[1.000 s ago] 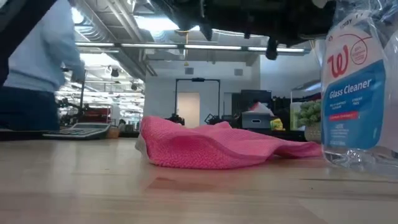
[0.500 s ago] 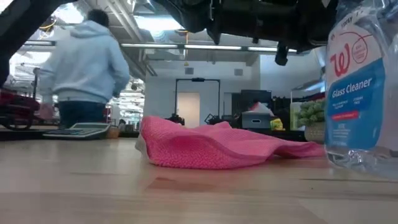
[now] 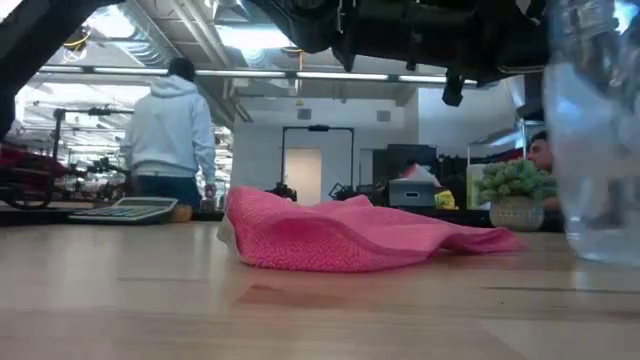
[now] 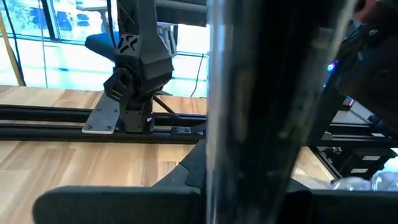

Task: Apply microfiber cloth
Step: Spray the black cellphone with the spray bottle

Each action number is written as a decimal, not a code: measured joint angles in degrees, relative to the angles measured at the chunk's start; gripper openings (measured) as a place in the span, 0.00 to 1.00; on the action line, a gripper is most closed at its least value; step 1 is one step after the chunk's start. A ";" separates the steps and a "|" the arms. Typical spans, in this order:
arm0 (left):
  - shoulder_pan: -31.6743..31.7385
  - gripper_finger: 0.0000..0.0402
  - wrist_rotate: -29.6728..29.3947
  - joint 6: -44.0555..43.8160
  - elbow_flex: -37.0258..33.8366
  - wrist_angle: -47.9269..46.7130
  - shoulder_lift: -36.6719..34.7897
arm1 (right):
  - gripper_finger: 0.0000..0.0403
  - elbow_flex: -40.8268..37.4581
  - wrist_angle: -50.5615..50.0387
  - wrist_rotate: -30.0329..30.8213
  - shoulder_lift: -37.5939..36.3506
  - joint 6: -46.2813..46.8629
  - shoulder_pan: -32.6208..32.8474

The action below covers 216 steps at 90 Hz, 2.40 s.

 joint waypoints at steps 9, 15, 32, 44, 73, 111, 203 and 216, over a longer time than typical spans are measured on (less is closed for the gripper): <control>0.05 0.05 -1.07 0.03 0.00 -0.37 -0.15 | 0.63 0.00 -0.41 -1.64 0.00 0.14 0.00; 0.04 0.05 -3.17 0.62 -0.02 -1.12 -0.46 | 0.67 0.00 -1.57 -4.05 0.00 0.16 0.00; 0.04 0.05 -8.96 3.75 -0.04 -8.54 -4.18 | 0.71 0.00 -2.73 -7.92 0.00 2.49 0.04; -0.69 0.05 -14.23 6.44 -0.04 -14.55 -7.11 | 0.72 0.00 -2.76 -9.14 0.00 2.52 0.02; -3.39 0.05 -21.81 7.58 -0.04 -29.25 -14.07 | 0.72 0.00 -2.72 -10.08 -3.01 3.20 0.02; -9.90 0.05 -23.65 -0.14 -0.04 -42.68 -18.18 | 0.72 0.02 -9.70 -17.51 -11.87 9.32 0.00; -16.57 0.05 -25.25 -13.06 -0.37 -38.68 -15.08 | 0.72 0.13 -17.22 1.10 -12.46 8.47 -5.57; -16.52 0.05 -25.73 -13.02 -0.39 -39.43 -15.04 | 0.72 0.11 -17.15 0.16 -12.46 7.83 -5.66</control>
